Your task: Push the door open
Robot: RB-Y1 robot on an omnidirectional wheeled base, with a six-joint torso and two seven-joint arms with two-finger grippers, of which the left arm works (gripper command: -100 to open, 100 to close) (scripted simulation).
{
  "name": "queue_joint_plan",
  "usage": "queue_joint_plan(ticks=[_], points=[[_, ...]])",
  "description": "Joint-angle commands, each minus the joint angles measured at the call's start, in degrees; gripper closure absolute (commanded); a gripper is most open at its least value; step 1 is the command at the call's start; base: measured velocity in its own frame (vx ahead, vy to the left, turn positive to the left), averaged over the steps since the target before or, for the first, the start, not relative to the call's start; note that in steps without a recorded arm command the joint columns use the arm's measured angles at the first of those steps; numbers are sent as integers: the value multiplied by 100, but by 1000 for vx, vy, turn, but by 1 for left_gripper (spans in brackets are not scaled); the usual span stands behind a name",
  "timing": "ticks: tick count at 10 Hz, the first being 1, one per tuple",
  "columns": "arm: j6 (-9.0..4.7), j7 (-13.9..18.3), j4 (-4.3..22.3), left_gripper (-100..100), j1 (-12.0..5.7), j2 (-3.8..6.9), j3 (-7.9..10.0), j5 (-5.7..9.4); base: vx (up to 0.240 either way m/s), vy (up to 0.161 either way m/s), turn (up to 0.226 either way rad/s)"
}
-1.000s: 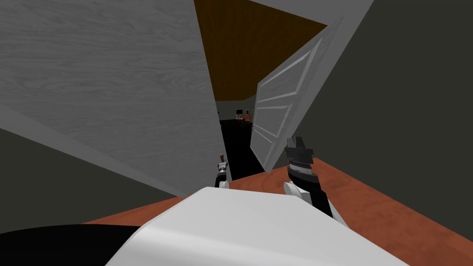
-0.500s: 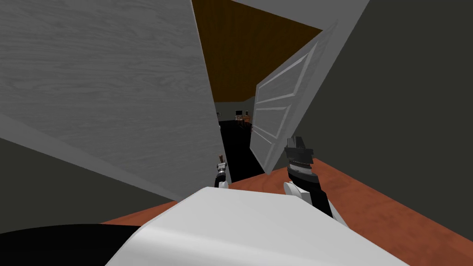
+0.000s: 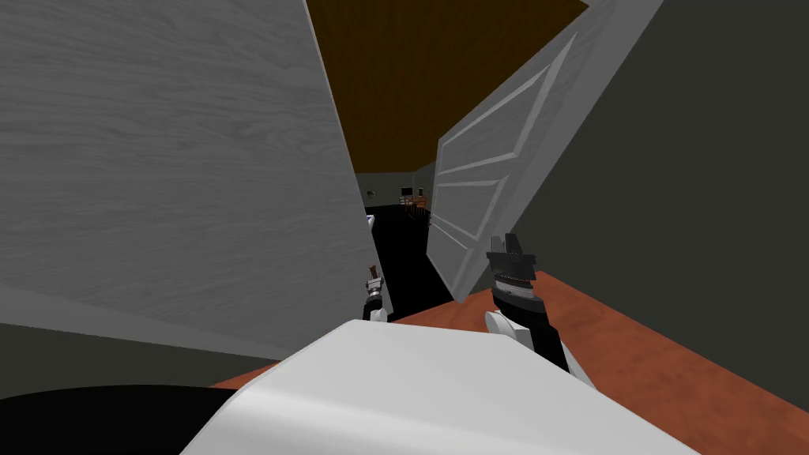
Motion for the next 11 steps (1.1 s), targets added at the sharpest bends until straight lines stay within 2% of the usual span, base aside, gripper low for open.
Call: queue_joint_plan(ticks=[1, 11], points=[[-34, -23, -8, 100, -18, 39, 175, 7, 131, 6, -17], [-30, -73, -126, 100, 112, 53, 1049, -12, 97, 2, -31]])
